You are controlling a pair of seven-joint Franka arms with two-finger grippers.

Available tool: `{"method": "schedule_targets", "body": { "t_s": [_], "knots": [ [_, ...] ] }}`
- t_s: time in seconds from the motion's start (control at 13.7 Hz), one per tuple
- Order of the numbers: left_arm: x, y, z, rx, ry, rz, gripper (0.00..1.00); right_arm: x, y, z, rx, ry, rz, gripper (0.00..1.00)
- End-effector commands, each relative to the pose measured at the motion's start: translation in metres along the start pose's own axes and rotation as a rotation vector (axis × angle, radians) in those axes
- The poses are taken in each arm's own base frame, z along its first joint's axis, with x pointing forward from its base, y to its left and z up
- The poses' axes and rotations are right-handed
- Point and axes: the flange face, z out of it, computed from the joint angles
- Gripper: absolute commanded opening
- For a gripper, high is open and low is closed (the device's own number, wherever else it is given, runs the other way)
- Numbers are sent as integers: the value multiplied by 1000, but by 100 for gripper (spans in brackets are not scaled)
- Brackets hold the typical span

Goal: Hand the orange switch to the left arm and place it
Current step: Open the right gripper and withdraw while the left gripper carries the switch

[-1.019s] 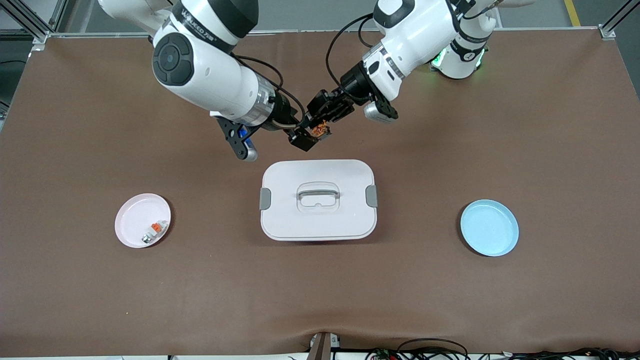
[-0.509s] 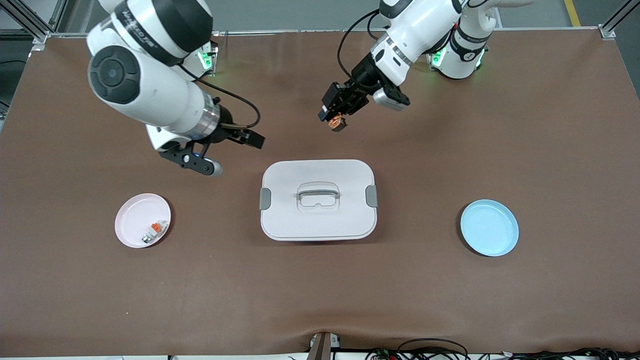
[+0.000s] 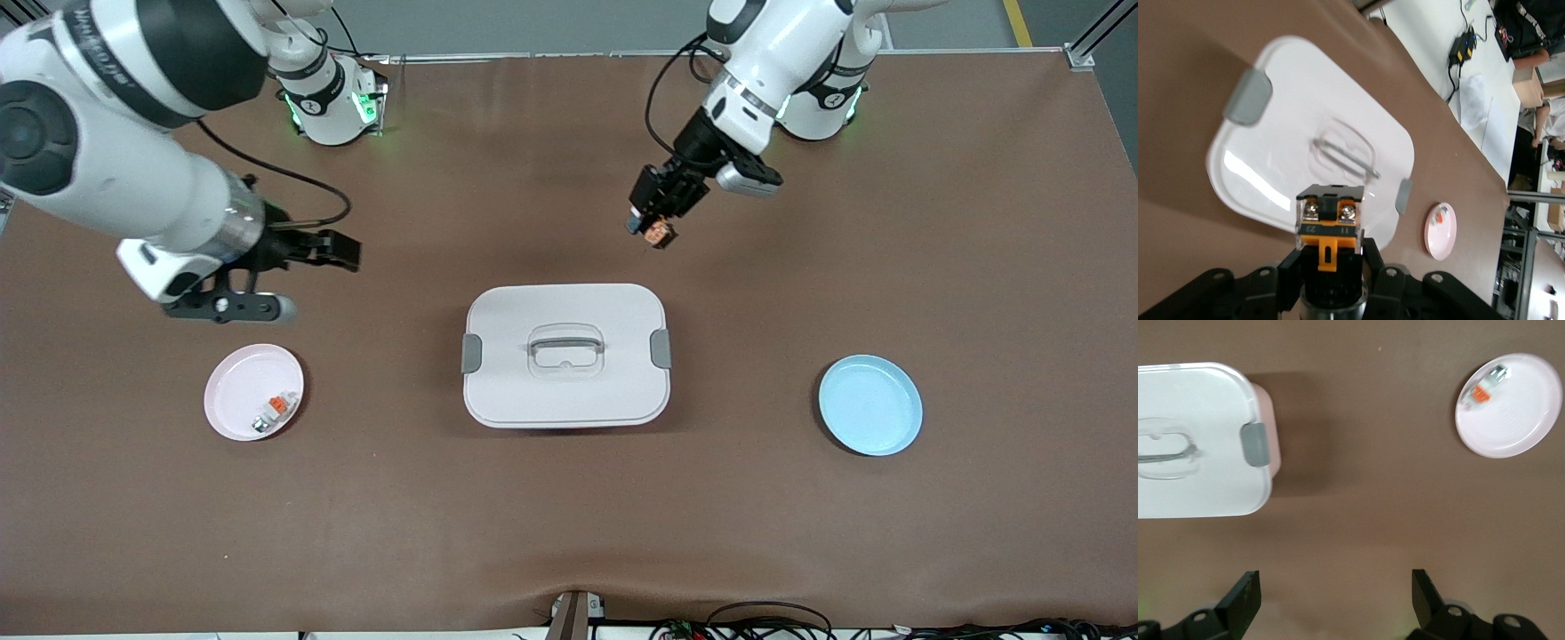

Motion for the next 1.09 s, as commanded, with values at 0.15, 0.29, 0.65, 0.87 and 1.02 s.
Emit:
{"method": "schedule_targets", "body": {
  "t_s": [0.15,0.29,0.65,0.87,1.02],
  "knots": [
    [80,1,-20,124,-18,71,0,6,94,-23,-31,27,-155,100],
    [140,10,-53,242,-93,98,0,10,136,-29,-43,43,-151,100],
    [210,-11,-99,405,-100,133,0,6,182,-42,-48,69,-121,100],
    [253,-32,-140,445,-106,159,0,1,193,-46,-45,64,-80,100],
    [282,-51,-170,457,-120,178,0,-6,220,-57,-7,88,-23,100]
  ]
}}
